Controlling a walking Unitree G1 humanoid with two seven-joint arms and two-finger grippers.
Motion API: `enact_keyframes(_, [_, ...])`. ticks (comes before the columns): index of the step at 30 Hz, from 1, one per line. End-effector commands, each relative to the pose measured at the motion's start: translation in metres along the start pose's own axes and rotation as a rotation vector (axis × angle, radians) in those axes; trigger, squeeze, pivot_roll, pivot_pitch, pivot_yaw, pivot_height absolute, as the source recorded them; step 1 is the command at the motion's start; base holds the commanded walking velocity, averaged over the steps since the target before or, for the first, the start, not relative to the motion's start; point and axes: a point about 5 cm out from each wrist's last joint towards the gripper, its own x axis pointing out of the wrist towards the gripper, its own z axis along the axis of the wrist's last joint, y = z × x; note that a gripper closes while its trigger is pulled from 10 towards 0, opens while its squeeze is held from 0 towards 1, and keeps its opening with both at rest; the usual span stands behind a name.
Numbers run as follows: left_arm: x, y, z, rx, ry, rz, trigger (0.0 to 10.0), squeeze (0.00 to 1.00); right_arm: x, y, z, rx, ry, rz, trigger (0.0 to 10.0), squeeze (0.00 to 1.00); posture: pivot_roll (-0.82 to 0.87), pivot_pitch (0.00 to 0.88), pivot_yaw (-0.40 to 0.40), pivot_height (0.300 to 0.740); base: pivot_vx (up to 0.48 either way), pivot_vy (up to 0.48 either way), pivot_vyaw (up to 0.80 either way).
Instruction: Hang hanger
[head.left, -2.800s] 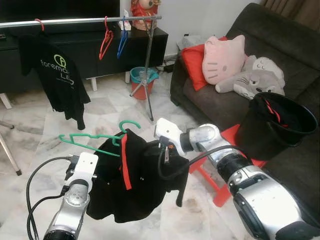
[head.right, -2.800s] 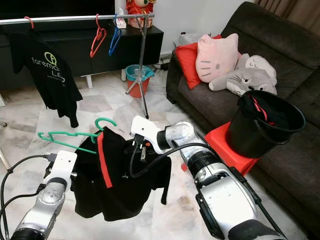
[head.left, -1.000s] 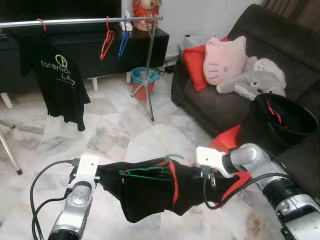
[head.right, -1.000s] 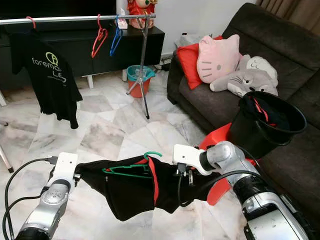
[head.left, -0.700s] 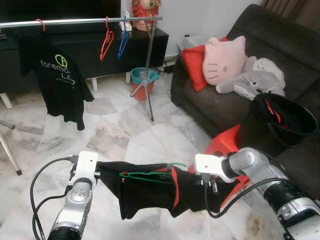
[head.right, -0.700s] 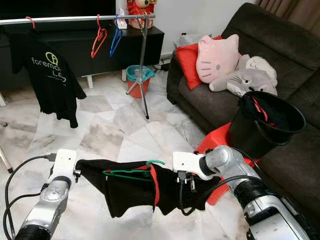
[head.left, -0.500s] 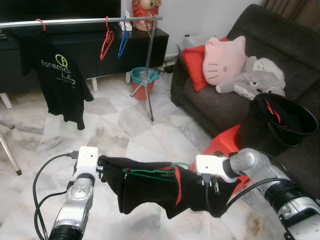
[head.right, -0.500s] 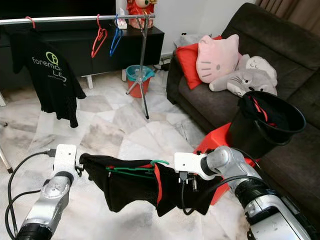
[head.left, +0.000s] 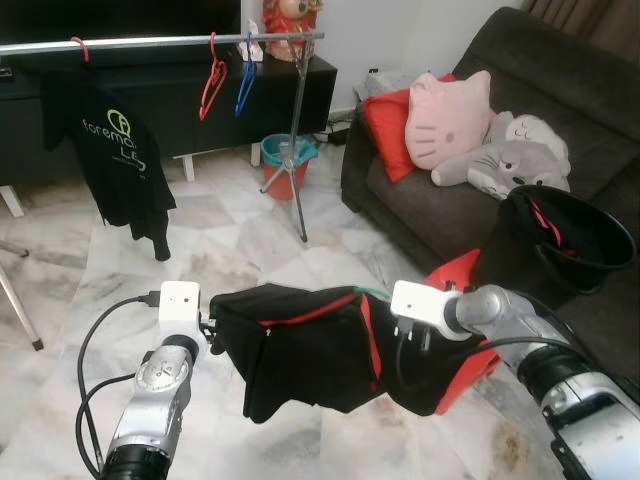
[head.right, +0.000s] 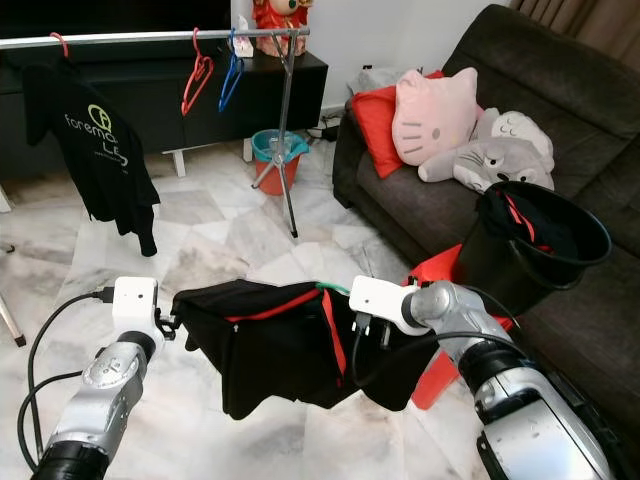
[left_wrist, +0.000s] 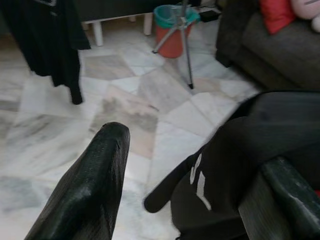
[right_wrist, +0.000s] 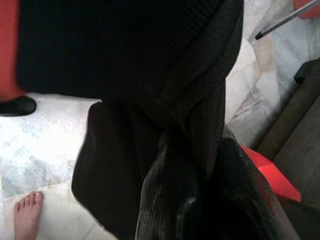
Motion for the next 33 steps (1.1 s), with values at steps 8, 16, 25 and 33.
enact_keyframes(8, [-0.006,-0.036,0.032,-0.123,-0.127,-0.315,10.0,0.00,0.006,-0.008,0.018,0.114,-0.087,-0.111,10.0,0.00,0.21,0.000,-0.195,0.740,0.000,0.000,0.00])
enact_keyframes(16, [-0.020,-0.058,0.013,0.100,0.039,-0.579,10.0,0.00,0.012,-0.002,0.064,0.227,-0.359,-0.074,10.0,0.00,0.22,0.000,-0.191,0.740,0.000,0.000,0.00])
enact_keyframes(25, [-0.015,-0.030,0.000,0.176,0.130,-0.402,10.0,0.00,0.010,-0.001,0.070,0.249,-0.436,-0.036,10.0,0.00,0.22,0.000,-0.185,0.740,0.000,0.000,0.00])
enact_keyframes(33, [-0.028,-0.027,0.024,0.102,0.017,-0.550,10.0,0.00,0.001,-0.001,0.059,0.220,-0.504,0.012,10.0,0.00,0.22,0.000,-0.172,0.740,0.000,0.000,0.00])
